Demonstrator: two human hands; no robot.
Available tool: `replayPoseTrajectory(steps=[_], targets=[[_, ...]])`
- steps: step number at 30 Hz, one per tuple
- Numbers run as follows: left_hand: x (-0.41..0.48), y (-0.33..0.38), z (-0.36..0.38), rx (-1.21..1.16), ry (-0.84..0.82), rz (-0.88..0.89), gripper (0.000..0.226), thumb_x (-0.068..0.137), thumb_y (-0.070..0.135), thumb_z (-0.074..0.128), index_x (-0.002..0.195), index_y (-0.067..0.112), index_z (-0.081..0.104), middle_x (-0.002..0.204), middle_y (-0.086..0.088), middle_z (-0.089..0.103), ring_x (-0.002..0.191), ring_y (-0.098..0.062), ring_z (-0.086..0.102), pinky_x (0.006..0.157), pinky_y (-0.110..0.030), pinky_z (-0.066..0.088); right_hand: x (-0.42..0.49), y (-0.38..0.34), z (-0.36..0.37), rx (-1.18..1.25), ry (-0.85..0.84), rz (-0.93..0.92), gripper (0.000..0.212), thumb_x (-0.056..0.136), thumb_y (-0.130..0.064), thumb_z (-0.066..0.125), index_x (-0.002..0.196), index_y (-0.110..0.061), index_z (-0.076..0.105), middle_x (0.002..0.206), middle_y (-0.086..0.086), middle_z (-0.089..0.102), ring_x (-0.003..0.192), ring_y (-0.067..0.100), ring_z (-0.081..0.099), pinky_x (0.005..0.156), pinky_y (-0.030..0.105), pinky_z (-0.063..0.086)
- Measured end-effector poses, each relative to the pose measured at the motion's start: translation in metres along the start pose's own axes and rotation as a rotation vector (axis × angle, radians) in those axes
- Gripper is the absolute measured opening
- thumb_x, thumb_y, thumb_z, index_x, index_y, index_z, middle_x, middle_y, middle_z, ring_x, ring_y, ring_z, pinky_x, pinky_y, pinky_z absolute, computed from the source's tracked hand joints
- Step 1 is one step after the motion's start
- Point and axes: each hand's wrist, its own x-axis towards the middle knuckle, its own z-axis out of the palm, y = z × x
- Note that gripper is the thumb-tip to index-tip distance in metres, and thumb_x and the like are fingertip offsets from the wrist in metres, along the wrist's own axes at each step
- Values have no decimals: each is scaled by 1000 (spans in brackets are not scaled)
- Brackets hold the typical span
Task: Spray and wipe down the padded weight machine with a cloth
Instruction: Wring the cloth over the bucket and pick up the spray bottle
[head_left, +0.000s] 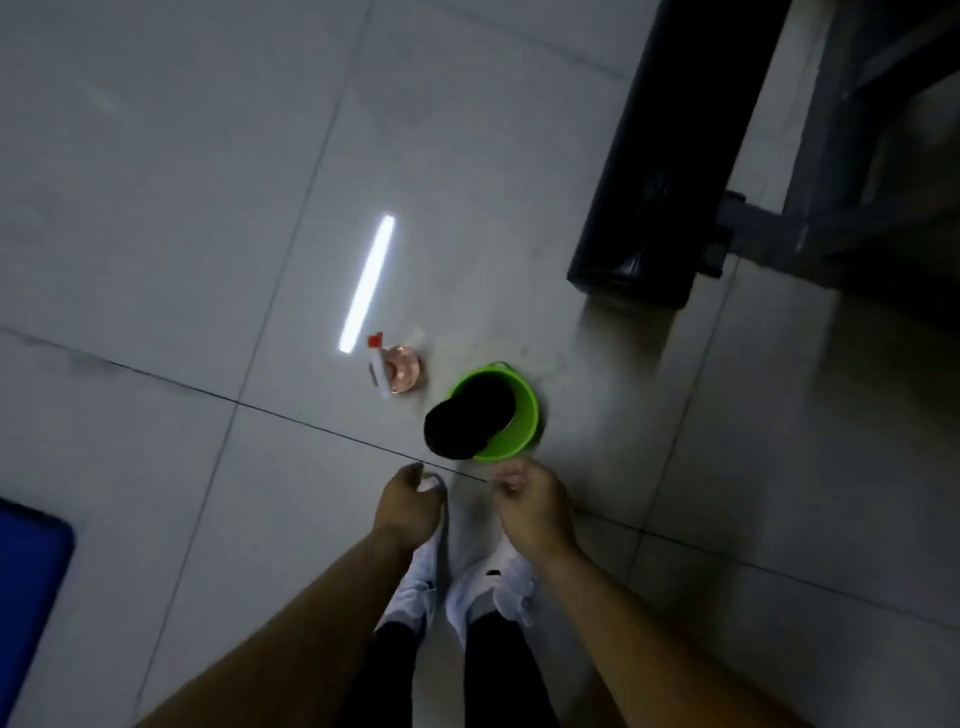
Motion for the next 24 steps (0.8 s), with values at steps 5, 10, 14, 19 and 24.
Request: replayPoseTrajectory(steps=[5, 10, 14, 19, 24], targets=[[74, -8, 27, -197, 135, 52, 63, 99, 4, 59, 156, 6, 33, 156, -14, 44, 141, -30, 46, 117, -38, 37, 78, 24, 54, -29, 93, -73, 49, 88, -14, 76, 135, -18, 63, 135, 4, 67, 125, 24, 61, 101, 33, 49], [97, -19, 31, -342, 219, 76, 33, 92, -3, 55, 97, 24, 75, 110, -8, 75, 110, -30, 69, 104, -51, 52, 122, 31, 90, -91, 50, -117, 69, 83, -21, 81, 147, -23, 53, 144, 5, 59, 132, 26, 55, 108, 39, 47], [80, -22, 23, -478, 228, 47, 22, 97, 21, 58, 86, 29, 75, 96, 5, 77, 104, -22, 70, 101, -53, 53, 92, 26, 86, -27, 246, -289, 30, 81, -7, 74, 110, -17, 72, 113, 5, 71, 105, 23, 67, 88, 27, 49], [27, 10, -3, -875, -82, -111, 49, 100, 53, 52, 126, 15, 70, 132, -6, 67, 119, -21, 64, 108, -42, 48, 11, -36, 45, 292, -71, -301, 23, 74, -23, 66, 92, -37, 67, 94, -9, 74, 92, 11, 70, 79, 31, 58], [-10, 33, -41, -1104, -466, -253, 40, 98, 34, 45, 84, 4, 68, 72, -15, 65, 61, -27, 67, 54, -32, 58, -36, -80, 18, 410, -306, -389, 26, 74, -10, 61, 98, -21, 63, 91, -10, 70, 88, 9, 66, 71, 26, 54]])
